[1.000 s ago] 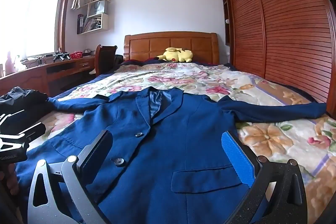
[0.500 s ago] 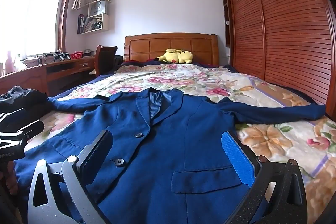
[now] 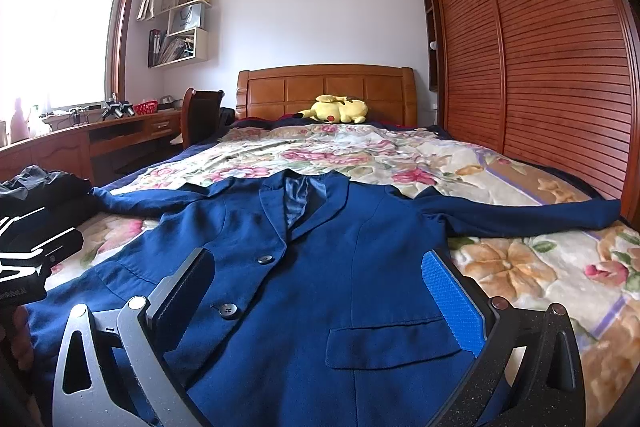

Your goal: Fold large clothes

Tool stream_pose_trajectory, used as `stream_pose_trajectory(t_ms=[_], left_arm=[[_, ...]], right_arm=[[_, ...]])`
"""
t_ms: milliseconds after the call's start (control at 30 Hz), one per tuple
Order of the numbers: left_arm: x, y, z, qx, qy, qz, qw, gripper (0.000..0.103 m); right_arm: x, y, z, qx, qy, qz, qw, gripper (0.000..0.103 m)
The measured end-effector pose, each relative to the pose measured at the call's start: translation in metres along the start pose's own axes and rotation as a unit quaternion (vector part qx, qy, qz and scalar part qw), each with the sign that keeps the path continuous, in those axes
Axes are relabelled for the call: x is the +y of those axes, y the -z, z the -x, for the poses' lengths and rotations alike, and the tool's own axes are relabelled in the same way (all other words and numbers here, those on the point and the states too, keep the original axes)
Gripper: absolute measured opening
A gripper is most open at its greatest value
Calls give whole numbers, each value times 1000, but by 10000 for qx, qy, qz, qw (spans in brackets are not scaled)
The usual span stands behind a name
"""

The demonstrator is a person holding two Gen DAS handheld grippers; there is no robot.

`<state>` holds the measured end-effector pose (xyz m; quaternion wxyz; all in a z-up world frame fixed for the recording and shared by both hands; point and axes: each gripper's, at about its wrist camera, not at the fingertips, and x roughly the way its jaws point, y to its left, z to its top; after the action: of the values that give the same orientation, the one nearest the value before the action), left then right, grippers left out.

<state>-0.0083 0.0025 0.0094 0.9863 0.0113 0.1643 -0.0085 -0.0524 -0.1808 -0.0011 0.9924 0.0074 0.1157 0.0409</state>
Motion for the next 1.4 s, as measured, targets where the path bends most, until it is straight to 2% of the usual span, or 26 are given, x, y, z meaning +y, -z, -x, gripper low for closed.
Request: stream_pose_trajectory(t_ms=[1400], left_arm=[[1, 2, 2, -47, -19, -30, 10000, 103]], right_arm=[[1, 0, 0, -13, -8, -22, 10000, 103]])
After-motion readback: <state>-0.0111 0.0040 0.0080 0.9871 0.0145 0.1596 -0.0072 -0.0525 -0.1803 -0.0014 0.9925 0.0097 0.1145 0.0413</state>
